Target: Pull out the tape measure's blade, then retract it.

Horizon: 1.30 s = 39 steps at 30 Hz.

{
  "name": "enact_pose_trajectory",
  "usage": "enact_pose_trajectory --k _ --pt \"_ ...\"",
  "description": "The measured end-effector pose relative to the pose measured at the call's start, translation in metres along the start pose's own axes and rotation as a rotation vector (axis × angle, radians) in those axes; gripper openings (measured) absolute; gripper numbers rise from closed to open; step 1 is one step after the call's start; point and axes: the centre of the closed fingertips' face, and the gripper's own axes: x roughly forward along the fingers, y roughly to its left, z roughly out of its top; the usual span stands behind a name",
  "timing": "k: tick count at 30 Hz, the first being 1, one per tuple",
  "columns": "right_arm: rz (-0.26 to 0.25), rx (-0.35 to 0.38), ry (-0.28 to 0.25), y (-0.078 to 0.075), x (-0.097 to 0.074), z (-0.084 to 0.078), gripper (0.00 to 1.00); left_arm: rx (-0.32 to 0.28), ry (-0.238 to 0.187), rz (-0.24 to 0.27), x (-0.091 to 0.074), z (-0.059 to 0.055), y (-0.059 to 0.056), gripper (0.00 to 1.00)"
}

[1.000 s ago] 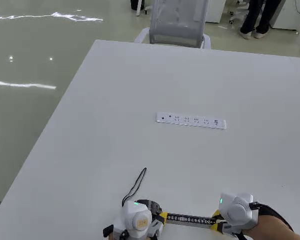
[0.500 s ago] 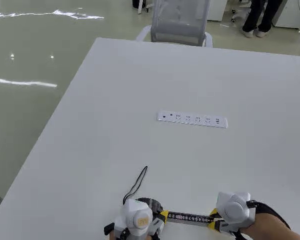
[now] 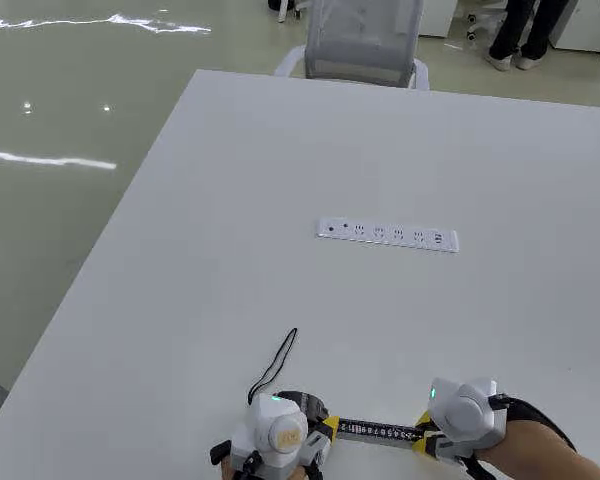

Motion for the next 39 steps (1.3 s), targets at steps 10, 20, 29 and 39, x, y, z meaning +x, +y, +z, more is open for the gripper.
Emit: enact_pose_trajectory --k 10,20,29,39 --pt "0.002 -0.005 -0.006 0.002 0.002 0.006 0.14 0.001 0.001 0.000 0.000 0.000 0.000 0.65" --pt "0.005 -0.008 -0.008 0.004 0.004 0.011 0.14 0.003 0.001 -0.001 0.000 0.000 0.000 0.65" --pt "0.007 -0.009 -0.014 0.005 0.006 0.015 0.14 0.003 -0.001 0.000 0.000 0.000 0.000 0.65" --pt "0.009 -0.010 -0.020 0.005 0.009 0.019 0.14 0.003 -0.001 0.000 0.002 0.000 0.000 0.65"
